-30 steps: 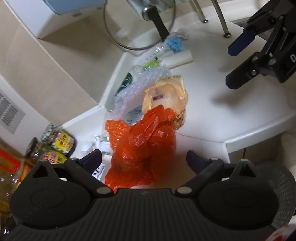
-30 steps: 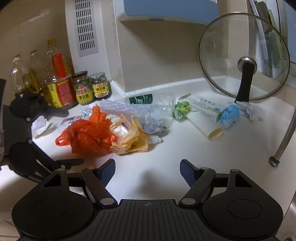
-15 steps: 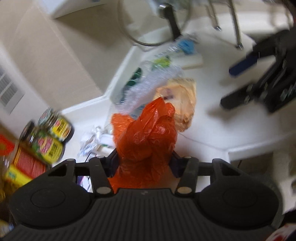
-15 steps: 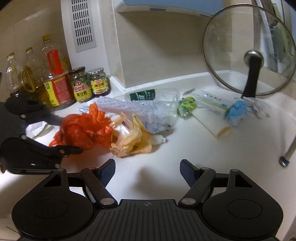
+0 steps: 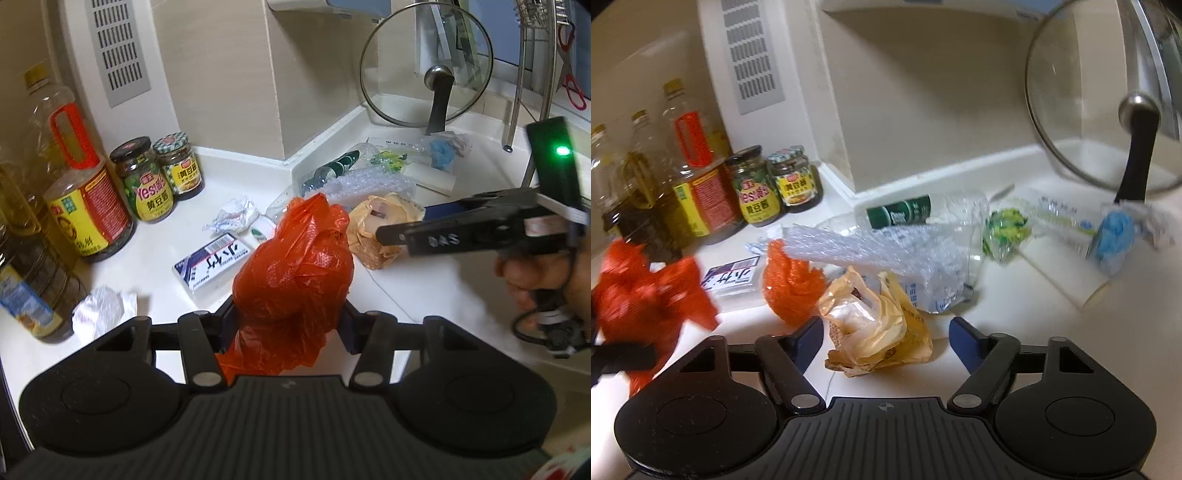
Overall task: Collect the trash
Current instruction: 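Grasp the orange plastic bag with the left tool and lift it, then grasp the tan paper bag with the right tool while the left tool holds the orange bag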
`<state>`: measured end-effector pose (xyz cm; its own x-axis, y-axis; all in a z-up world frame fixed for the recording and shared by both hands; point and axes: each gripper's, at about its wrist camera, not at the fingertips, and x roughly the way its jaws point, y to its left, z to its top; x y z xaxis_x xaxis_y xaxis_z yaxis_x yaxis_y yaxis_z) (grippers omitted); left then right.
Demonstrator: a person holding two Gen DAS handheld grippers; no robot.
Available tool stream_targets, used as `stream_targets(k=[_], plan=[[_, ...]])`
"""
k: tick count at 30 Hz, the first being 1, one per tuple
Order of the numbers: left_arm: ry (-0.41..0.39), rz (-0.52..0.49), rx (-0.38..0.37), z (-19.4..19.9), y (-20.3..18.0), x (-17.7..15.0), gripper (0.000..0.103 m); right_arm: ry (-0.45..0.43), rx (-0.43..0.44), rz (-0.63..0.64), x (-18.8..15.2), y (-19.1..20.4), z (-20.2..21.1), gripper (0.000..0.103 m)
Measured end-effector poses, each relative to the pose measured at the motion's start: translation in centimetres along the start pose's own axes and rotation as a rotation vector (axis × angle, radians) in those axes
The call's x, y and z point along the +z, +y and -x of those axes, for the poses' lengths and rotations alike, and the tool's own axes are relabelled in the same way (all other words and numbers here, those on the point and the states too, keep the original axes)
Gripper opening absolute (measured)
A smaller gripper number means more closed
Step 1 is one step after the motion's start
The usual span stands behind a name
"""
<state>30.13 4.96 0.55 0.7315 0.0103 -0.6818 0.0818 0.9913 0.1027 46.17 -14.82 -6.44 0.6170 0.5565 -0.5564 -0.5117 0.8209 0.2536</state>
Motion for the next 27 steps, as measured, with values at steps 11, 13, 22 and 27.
stream_targets(k=[11, 13, 22, 27], plan=[[-0.004, 0.060, 0.003, 2.6, -1.6, -1.3, 0.050, -0.029, -0.004, 0.034, -1.5, 0.2, 3.1, 0.016], [-0.004, 0.069, -0.005, 3.1, -2.3, -1.6, 0.050, -0.031, 0.007, 0.040, -2.0, 0.1, 4.4, 0.015], [0.024, 0.143, -0.022, 5.2, -6.8, -4.9, 0.050, -0.016, 0.062, 0.105, -5.3, 0.3, 10.8, 0.015], [0.083, 0.226, -0.013, 5.8, -8.7, -8.2, 0.050, 0.024, 0.123, 0.202, -8.2, 1.5, 13.3, 0.015]])
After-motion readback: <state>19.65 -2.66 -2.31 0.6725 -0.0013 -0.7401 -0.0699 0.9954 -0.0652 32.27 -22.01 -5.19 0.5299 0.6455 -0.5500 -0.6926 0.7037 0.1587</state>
